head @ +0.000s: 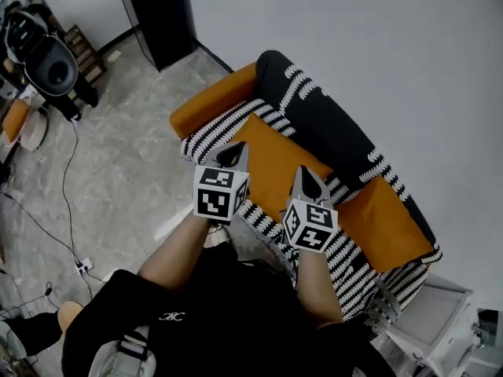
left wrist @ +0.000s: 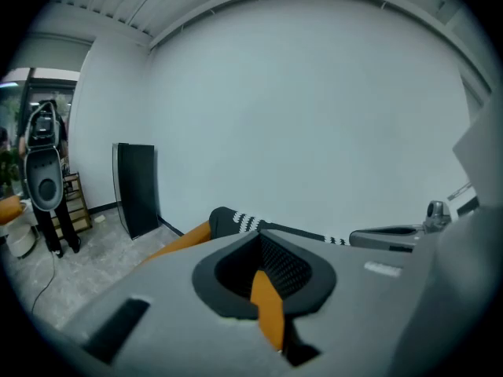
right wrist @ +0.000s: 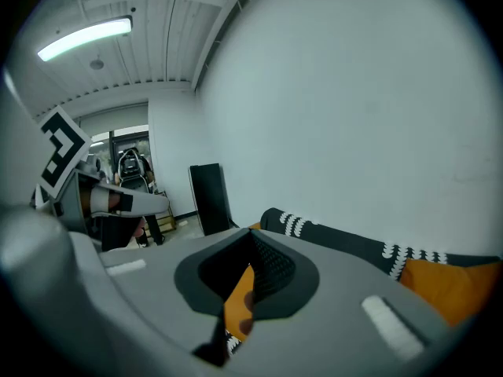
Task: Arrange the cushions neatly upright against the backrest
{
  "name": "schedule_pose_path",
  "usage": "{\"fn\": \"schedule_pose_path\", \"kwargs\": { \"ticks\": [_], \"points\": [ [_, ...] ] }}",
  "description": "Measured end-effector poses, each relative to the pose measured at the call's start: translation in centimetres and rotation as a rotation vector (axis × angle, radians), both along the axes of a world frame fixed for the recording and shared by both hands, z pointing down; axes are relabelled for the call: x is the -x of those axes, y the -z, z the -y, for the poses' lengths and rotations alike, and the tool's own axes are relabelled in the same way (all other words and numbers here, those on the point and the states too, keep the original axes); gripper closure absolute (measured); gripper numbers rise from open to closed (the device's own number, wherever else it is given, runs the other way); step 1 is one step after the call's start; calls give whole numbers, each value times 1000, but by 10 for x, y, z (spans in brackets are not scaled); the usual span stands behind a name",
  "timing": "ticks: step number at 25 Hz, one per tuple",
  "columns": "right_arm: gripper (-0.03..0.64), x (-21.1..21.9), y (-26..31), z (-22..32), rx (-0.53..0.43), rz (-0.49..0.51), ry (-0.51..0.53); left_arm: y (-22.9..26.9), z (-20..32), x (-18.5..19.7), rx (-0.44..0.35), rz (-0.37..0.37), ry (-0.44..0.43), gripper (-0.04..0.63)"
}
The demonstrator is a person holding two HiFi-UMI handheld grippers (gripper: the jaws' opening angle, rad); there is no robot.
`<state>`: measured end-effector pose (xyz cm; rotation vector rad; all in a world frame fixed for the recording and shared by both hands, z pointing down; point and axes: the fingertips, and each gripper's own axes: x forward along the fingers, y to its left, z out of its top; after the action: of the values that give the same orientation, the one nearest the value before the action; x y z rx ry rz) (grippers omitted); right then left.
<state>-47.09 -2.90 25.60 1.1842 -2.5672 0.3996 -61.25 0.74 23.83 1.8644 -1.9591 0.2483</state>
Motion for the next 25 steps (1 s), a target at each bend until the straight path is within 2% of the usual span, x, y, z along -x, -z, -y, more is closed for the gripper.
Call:
{"fn": "schedule_pose_path", "kwargs": {
  "ticks": [5, 9, 12, 14, 19, 21, 25],
  "points": [
    [612, 26, -10, -2, 5, -47, -67, -19, 6, 39, 17, -55, -57, 588],
    [611, 25, -32, 3, 50, -80, -112, -42, 13, 47, 47, -79, -105, 587],
    [611, 17, -54, 8, 91, -65, -125, -58, 22, 47, 17, -59, -150, 587],
    [611, 8, -75, 9, 125, -55, -127, -76, 24, 45, 30, -34, -173, 587],
    [611, -13, -130, 24, 206, -78, -179, -139, 31, 55, 156, 54, -207, 586],
    [609, -16, -152, 31, 233, -96, -201, -168, 33, 59, 202, 43, -231, 532],
    [589, -23, -208, 34, 301, -110, -237, -233, 33, 68, 306, -4, -281, 478]
  ]
}}
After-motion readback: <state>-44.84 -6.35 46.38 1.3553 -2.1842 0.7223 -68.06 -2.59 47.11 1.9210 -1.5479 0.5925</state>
